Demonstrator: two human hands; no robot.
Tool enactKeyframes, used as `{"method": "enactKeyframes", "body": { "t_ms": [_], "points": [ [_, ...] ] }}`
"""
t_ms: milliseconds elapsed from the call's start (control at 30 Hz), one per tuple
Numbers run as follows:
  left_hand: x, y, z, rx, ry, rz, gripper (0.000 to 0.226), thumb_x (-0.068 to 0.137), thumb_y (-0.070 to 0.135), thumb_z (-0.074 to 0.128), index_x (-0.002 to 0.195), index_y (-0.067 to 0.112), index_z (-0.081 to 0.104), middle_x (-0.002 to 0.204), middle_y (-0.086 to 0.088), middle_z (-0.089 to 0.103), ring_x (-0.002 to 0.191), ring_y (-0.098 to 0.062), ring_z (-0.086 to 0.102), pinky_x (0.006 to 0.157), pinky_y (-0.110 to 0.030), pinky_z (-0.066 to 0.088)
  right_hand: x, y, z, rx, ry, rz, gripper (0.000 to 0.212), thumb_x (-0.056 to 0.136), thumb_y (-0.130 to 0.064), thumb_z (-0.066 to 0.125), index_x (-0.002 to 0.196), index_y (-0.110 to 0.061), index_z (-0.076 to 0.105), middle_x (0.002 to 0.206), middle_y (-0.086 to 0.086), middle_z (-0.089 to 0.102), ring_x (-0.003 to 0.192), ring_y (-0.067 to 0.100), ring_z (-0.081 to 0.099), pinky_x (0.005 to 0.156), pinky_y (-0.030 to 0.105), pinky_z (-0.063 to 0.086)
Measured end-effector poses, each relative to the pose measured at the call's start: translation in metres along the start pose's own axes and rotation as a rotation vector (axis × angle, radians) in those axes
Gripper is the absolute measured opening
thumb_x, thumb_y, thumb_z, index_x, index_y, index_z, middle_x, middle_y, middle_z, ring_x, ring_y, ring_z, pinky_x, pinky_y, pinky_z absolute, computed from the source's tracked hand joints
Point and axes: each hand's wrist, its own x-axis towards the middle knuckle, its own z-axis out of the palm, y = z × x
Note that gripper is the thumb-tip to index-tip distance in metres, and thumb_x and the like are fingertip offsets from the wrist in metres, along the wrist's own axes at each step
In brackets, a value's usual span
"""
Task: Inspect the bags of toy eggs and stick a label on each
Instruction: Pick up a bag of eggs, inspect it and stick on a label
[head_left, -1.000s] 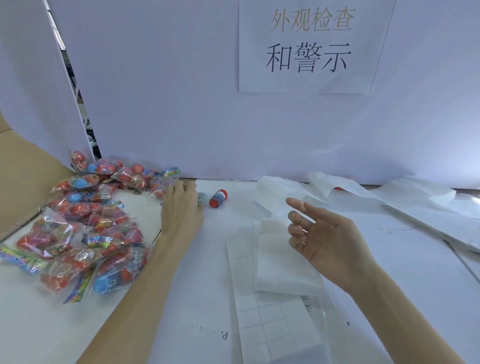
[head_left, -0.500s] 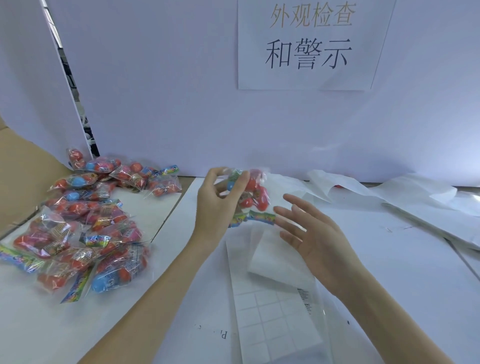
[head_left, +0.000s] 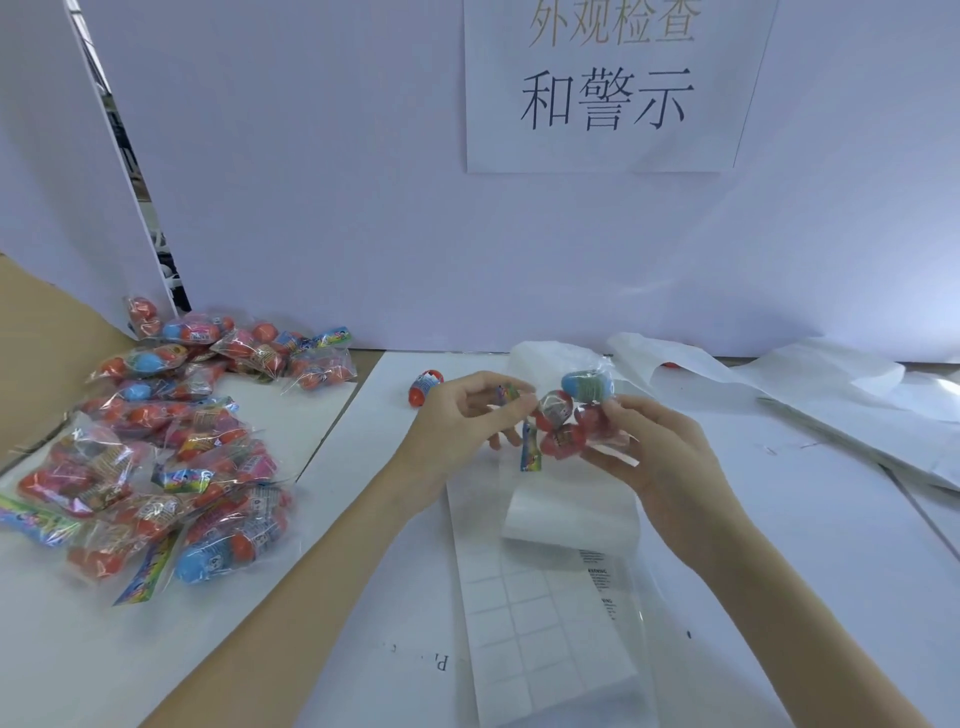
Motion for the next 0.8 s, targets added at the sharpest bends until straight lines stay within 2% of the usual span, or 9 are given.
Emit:
{"method": "enactKeyframes", "body": {
  "t_ms": [67, 133, 233, 333, 433, 533, 633, 700, 800],
  "points": [
    [0.0, -0.005, 0.001, -0.017, 0.014, -0.007, 0.011, 0.089, 0.027, 0.082, 0.098, 0.02, 0.081, 0.083, 0.003, 0.074, 0.071, -0.013, 0.063, 0.065, -0.026, 0.047, 0.0, -0.004, -0.001, -0.039, -0.024, 0.058, 0.029, 0.104, -0.02, 0.056, 0.1, -0.003, 0.08, 0.098, 0.015, 0.077, 0.089, 0.025, 0.075, 0.082, 0.042, 0.065],
    [0.0, -0.006, 0.002, -0.059, 0.014, -0.025, 0.022, 0.081, 0.036, 0.085, 0.095, 0.019, 0.08, 0.089, 0.001, 0.076, 0.08, -0.012, 0.065, 0.072, -0.027, 0.047, -0.001, -0.003, 0.0, -0.229, -0.017, 0.043, 0.047, 0.104, -0.044, 0.057, 0.096, -0.003, 0.08, 0.089, 0.015, 0.077, 0.076, 0.022, 0.074, 0.074, 0.046, 0.065],
    [0.001, -0.01, 0.003, -0.114, -0.018, -0.01, 0.031, 0.073, 0.042, 0.085, 0.093, 0.018, 0.08, 0.095, -0.003, 0.077, 0.092, -0.015, 0.07, 0.083, -0.027, 0.053, -0.001, 0.001, 0.004, -0.55, 0.038, -0.089, 0.074, 0.1, -0.06, 0.056, 0.093, 0.014, 0.064, 0.085, 0.026, 0.071, 0.069, 0.023, 0.075, 0.084, 0.059, 0.06],
    [0.003, -0.013, 0.002, -0.137, 0.0, 0.003, 0.028, 0.078, 0.04, 0.084, 0.094, 0.017, 0.079, 0.096, -0.006, 0.077, 0.093, -0.018, 0.07, 0.088, -0.033, 0.057, -0.002, 0.003, 0.002, -0.593, 0.113, -0.162, 0.053, 0.102, -0.054, 0.057, 0.09, -0.006, 0.078, 0.079, 0.011, 0.076, 0.07, 0.021, 0.077, 0.088, 0.056, 0.058],
    [0.004, -0.015, 0.002, -0.078, 0.035, 0.037, 0.011, 0.091, 0.032, 0.078, 0.09, 0.021, 0.076, 0.088, 0.0, 0.075, 0.08, -0.014, 0.066, 0.077, -0.029, 0.053, -0.003, 0.003, 0.001, -0.54, 0.175, -0.162, 0.028, 0.098, -0.052, 0.064, 0.087, -0.036, 0.084, 0.083, 0.002, 0.08, 0.084, 0.031, 0.076, 0.095, 0.049, 0.055],
    [0.003, -0.016, 0.008, 0.052, 0.065, 0.112, 0.014, 0.101, 0.03, 0.068, 0.088, 0.026, 0.066, 0.079, 0.007, 0.068, 0.072, -0.012, 0.059, 0.069, -0.025, 0.049, -0.002, 0.003, 0.003, -0.261, 0.176, -0.124, 0.022, 0.096, -0.042, 0.071, 0.092, -0.026, 0.086, 0.093, 0.0, 0.082, 0.097, 0.023, 0.077, 0.092, 0.039, 0.061],
    [0.001, -0.015, 0.02, 0.242, 0.142, 0.256, 0.016, 0.107, 0.028, 0.058, 0.091, 0.028, 0.053, 0.069, 0.012, 0.058, 0.063, -0.01, 0.051, 0.062, -0.019, 0.044, -0.004, 0.002, 0.006, 0.073, 0.106, 0.003, 0.027, 0.099, -0.034, 0.069, 0.1, -0.011, 0.084, 0.102, 0.006, 0.081, 0.083, 0.018, 0.076, 0.072, 0.023, 0.06],
    [-0.001, -0.013, 0.028, 0.354, 0.176, 0.358, 0.015, 0.109, 0.027, 0.05, 0.095, 0.027, 0.045, 0.067, 0.011, 0.05, 0.06, -0.011, 0.046, 0.059, -0.022, 0.04, -0.004, 0.003, 0.007, 0.112, 0.127, 0.005, 0.028, 0.099, -0.034, 0.068, 0.1, -0.01, 0.084, 0.102, 0.006, 0.081, 0.077, 0.016, 0.075, 0.071, 0.024, 0.059],
    [-0.005, -0.011, 0.035, 0.453, 0.19, 0.43, 0.01, 0.109, 0.03, 0.041, 0.099, 0.028, 0.039, 0.068, 0.006, 0.043, 0.059, -0.015, 0.042, 0.056, -0.028, 0.038, -0.004, 0.006, 0.009, -0.096, 0.236, -0.173, 0.031, 0.102, -0.036, 0.064, 0.094, -0.015, 0.085, 0.089, 0.008, 0.081, 0.074, 0.02, 0.071, 0.081, 0.036, 0.06]
  ]
}}
